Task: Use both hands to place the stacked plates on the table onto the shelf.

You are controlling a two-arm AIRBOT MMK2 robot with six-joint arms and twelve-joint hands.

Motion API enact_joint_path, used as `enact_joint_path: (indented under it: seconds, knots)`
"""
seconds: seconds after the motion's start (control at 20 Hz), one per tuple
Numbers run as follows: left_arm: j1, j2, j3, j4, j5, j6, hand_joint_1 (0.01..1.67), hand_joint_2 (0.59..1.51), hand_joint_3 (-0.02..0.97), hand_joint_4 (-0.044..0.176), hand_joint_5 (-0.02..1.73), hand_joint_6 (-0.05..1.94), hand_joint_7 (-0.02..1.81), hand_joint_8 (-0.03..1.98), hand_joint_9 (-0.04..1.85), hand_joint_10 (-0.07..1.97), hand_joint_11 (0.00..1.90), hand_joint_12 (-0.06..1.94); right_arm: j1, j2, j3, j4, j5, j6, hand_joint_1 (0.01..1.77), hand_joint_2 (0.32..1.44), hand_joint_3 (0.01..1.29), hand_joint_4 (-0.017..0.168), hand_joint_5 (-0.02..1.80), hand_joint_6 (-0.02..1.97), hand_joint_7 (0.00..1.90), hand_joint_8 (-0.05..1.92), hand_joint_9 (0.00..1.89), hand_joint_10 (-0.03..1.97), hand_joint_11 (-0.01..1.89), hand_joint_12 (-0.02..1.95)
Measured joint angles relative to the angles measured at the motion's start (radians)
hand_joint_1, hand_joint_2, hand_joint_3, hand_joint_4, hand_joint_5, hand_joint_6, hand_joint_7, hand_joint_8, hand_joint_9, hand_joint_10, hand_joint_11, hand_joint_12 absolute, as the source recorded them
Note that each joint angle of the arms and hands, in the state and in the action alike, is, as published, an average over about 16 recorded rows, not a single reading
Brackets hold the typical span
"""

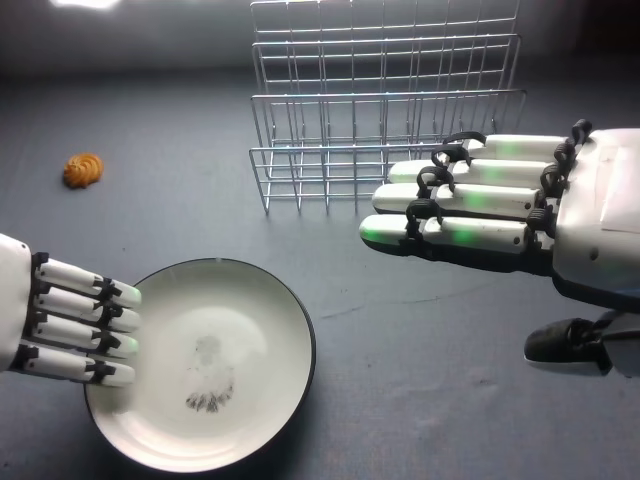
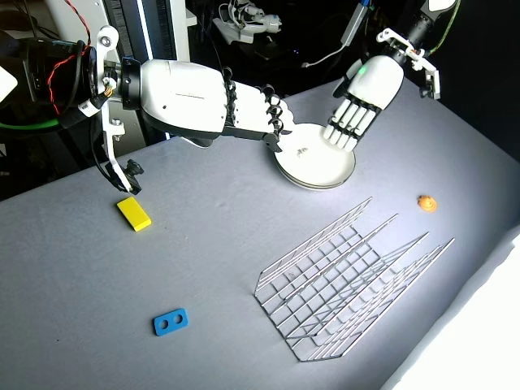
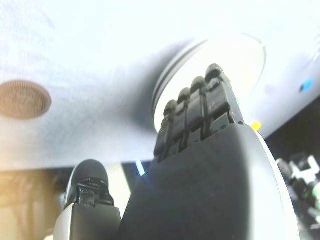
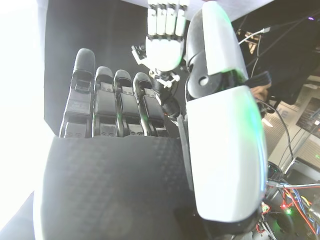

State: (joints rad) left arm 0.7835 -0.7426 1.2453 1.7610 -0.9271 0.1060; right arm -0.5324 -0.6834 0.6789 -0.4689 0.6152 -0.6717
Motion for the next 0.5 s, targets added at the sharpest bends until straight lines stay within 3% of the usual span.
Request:
enact_joint_path:
  seconds: [0.2,0.5]
  knots:
    - [0.007,-0.002,-0.009,0.001,0.036,-0.014,0.01,1.183,0.016,-0.001,0.02,0.0,0.04,0.01,0.02,0.0,0.02,-0.01,0.004,-0.003,0.0,-0.002,-0.01,-0.004,1.18,1.03,0.02,-0.001,0.07,0.02,0.03,0.01,0.04,0.01,0.02,0.62]
    - [0.029,-0.004,-0.018,0.001,0.038,-0.023,0.01,1.185,0.016,-0.002,0.01,0.0,0.04,0.01,0.02,0.01,0.02,-0.01,0.025,-0.024,0.001,-0.01,-0.058,-0.012,1.17,1.03,0.02,-0.001,0.06,0.02,0.02,0.01,0.03,0.01,0.02,0.62]
